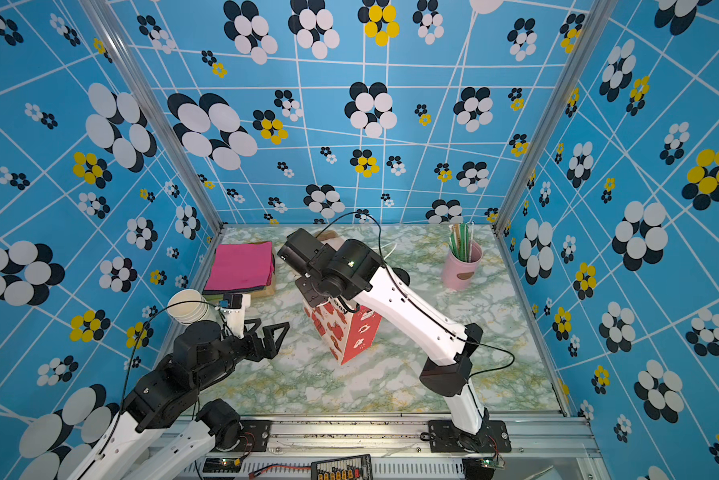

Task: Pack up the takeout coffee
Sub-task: 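Lift the red-printed gift bag by its handle and carry it toward the cups, then grip the bag rim with the left gripper while the right releases the handle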

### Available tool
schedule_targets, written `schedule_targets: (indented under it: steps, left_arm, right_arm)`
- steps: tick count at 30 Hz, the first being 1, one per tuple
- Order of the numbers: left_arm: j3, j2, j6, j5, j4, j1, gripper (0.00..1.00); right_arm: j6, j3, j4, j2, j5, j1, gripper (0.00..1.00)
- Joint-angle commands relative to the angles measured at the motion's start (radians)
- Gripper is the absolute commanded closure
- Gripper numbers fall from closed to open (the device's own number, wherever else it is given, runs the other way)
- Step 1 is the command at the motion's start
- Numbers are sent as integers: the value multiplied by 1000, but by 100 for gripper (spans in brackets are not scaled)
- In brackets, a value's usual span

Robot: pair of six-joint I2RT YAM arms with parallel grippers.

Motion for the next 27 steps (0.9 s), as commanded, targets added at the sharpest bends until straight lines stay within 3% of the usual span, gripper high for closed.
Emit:
schedule_targets:
  steps: [1,5,9,19,27]
  left_arm:
    - [17,-57,-19,-112,-60,14,1]
    - [18,-105,-16,-170,-84,17,1]
    - [38,-101,-4,-181,-100,18,1]
    - [73,-90,16,-192,-98,21,1]
    - [140,-30,61,-159,-98,22,1]
  right_arm:
    - [44,17,-16,31,-34,25,100]
    - [53,15,3,79,-50,67,100]
    - [56,17,18,109,-86,93,92]
    - [51,22,40,118,-162,106,56]
    - [-5,31,78,22,-134,106,30]
